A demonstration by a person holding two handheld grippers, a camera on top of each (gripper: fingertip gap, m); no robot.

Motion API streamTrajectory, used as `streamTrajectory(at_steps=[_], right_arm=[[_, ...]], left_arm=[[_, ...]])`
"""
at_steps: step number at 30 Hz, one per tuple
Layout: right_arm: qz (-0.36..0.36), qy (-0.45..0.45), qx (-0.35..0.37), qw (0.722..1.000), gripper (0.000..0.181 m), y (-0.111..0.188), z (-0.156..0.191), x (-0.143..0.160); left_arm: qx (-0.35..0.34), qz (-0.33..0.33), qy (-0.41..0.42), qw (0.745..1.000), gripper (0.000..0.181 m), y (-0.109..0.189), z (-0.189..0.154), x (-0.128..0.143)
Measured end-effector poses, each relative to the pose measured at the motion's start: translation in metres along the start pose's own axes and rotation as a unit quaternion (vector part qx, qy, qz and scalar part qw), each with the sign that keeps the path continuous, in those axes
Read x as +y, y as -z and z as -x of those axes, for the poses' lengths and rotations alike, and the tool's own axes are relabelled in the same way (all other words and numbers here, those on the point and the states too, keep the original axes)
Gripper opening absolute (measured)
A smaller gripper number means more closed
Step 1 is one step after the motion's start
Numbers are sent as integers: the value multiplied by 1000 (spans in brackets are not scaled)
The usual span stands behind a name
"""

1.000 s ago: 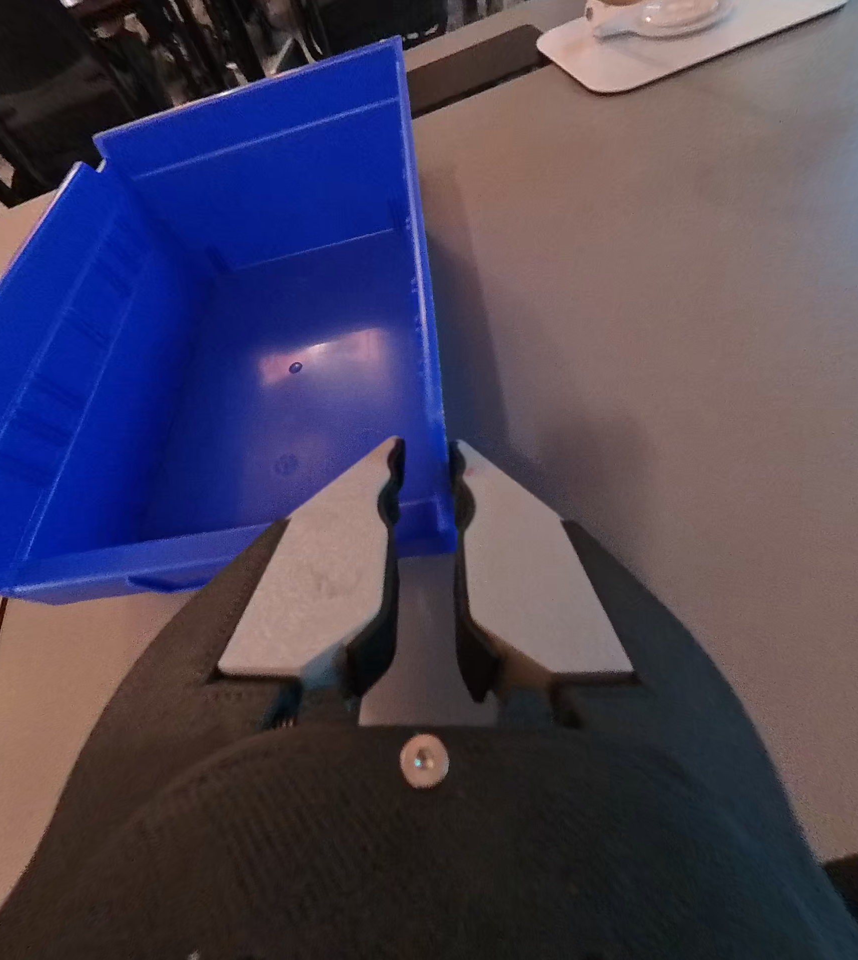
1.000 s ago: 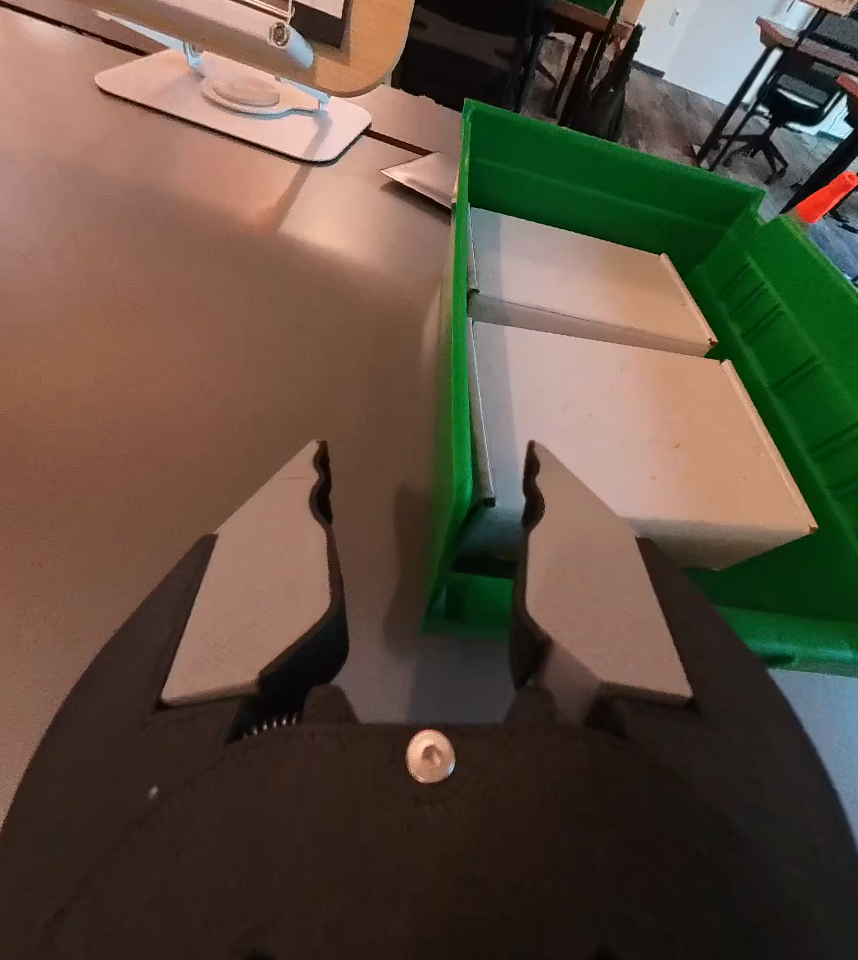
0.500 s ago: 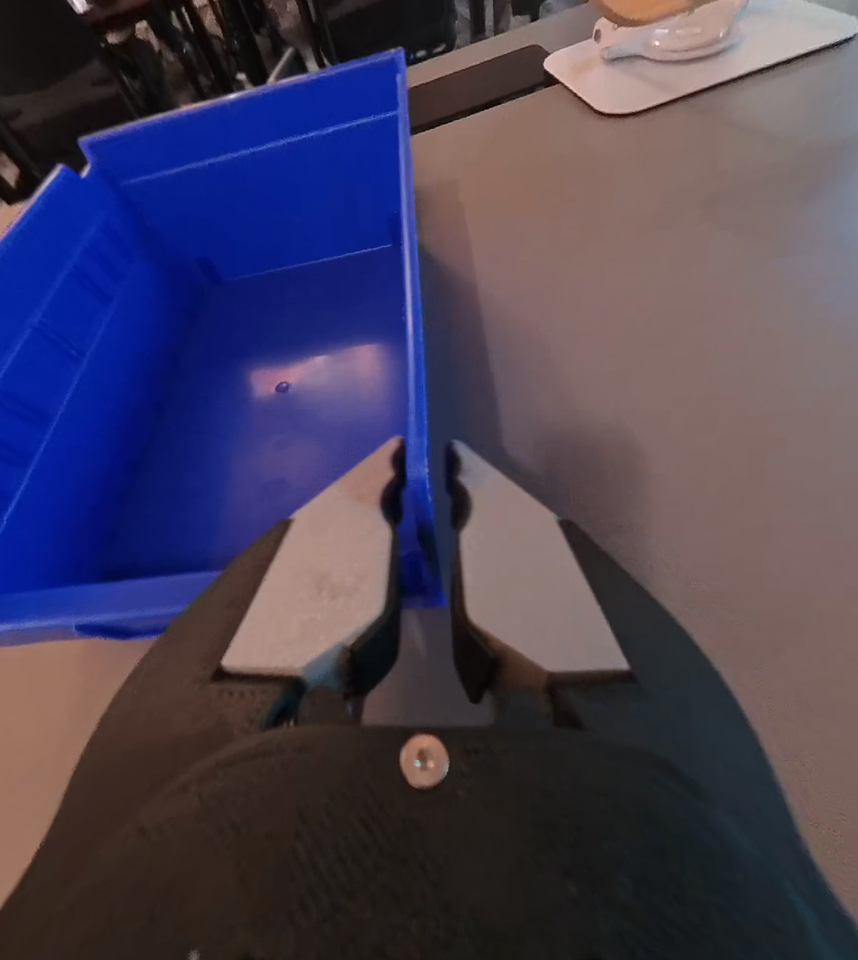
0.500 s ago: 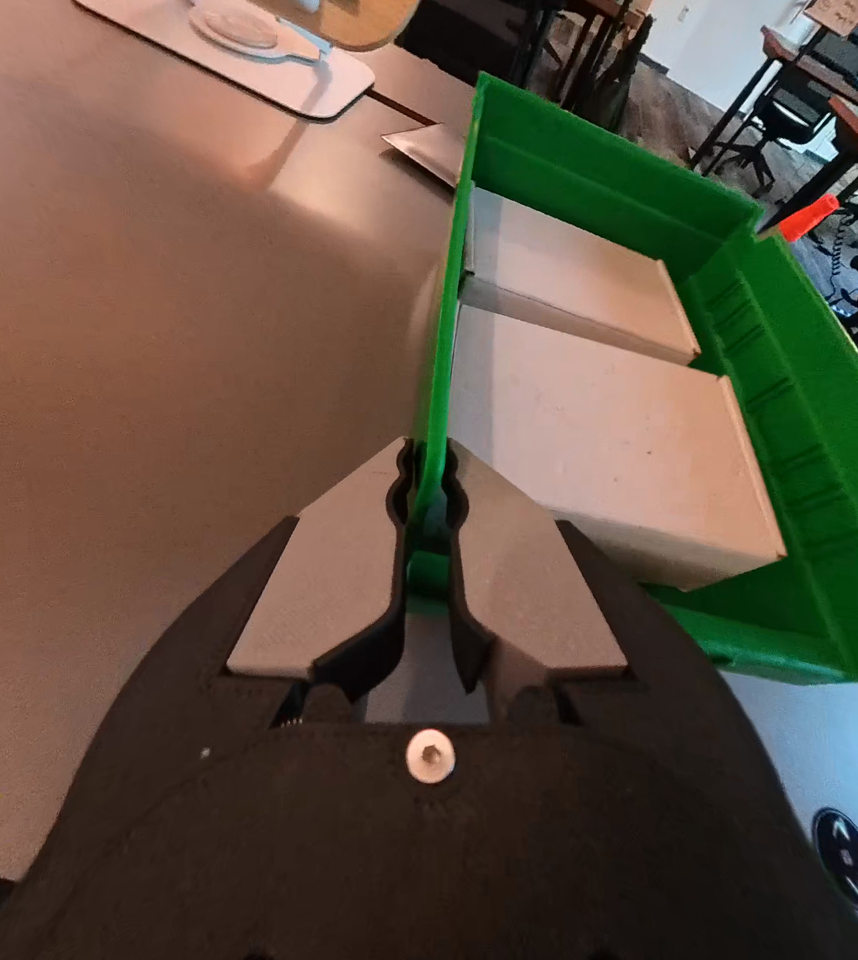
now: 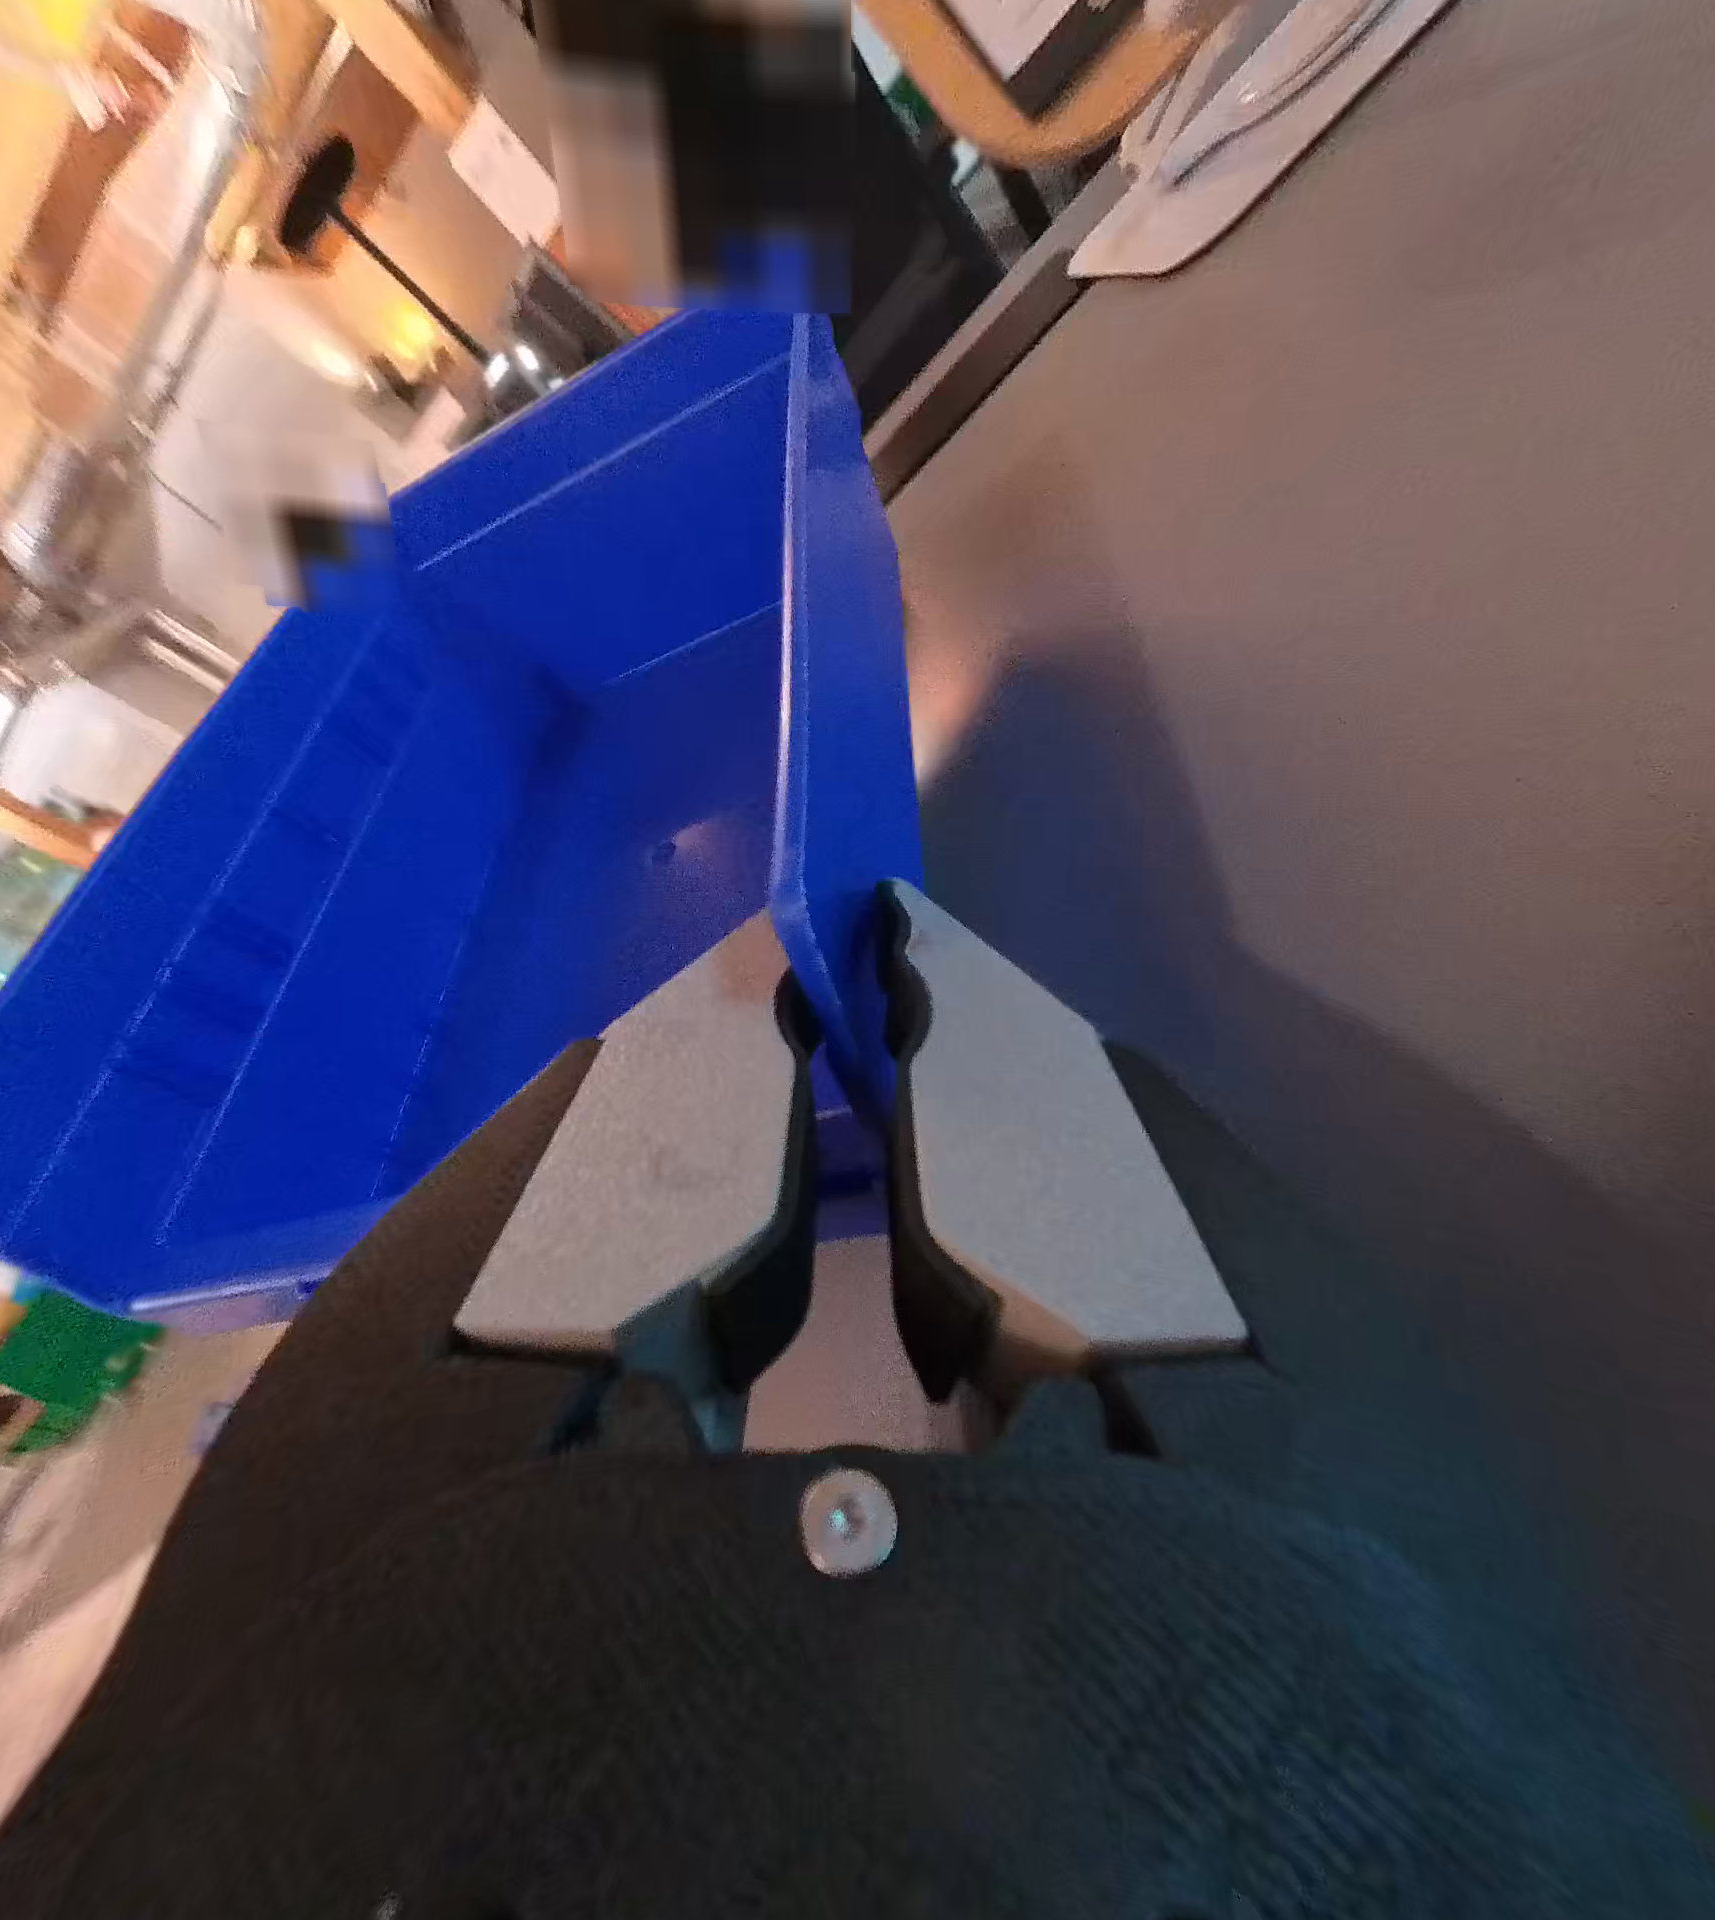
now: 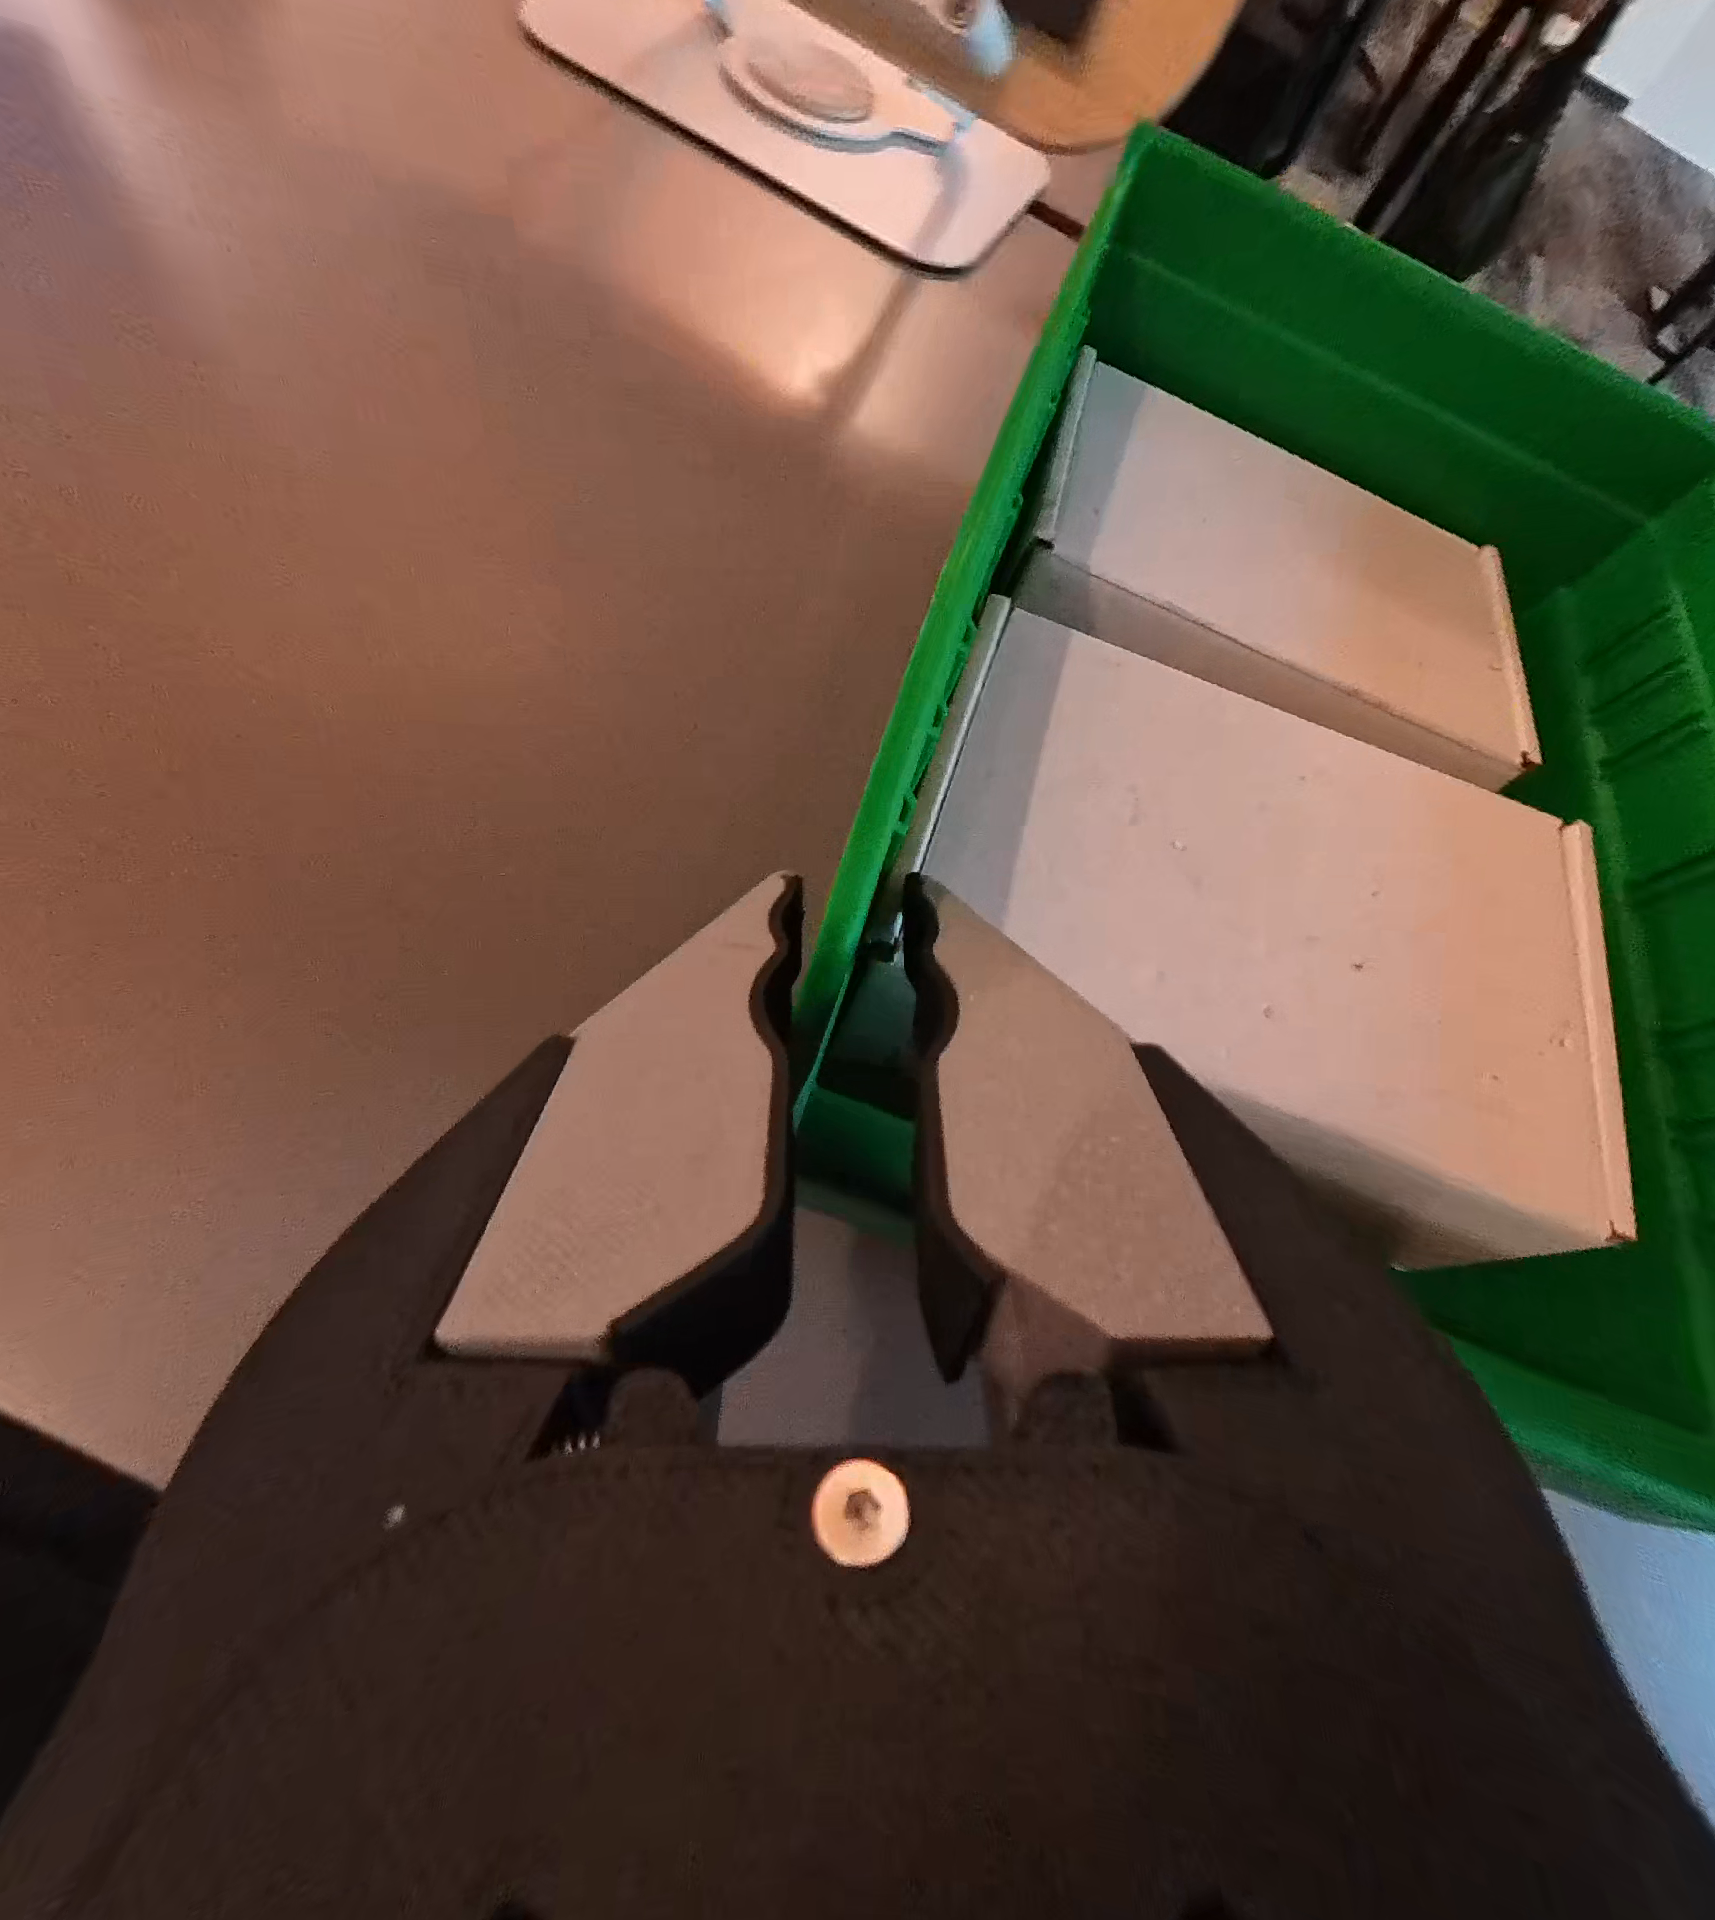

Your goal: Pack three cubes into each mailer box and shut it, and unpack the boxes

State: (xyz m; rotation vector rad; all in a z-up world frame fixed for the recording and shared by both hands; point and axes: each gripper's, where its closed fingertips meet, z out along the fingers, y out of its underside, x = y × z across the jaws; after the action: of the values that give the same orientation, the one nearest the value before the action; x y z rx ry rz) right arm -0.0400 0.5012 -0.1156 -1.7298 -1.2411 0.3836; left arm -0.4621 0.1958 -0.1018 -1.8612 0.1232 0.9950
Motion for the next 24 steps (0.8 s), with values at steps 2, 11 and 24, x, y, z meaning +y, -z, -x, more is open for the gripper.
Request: streamTrajectory(at_steps=[2,11,24], right_arm=[[8,13,-12,1000,18,-4,20,-8],[29,82,-58,994,25,-43,156,-73],[-94,63,-315,942,68,-55,458,-225]], left_arm=[[-12,-16,-32,999,6,11,4,-7],[-11,-71,49,996,6,60,42,-19],[-72,-76,86,991,6,105,89,-25]])
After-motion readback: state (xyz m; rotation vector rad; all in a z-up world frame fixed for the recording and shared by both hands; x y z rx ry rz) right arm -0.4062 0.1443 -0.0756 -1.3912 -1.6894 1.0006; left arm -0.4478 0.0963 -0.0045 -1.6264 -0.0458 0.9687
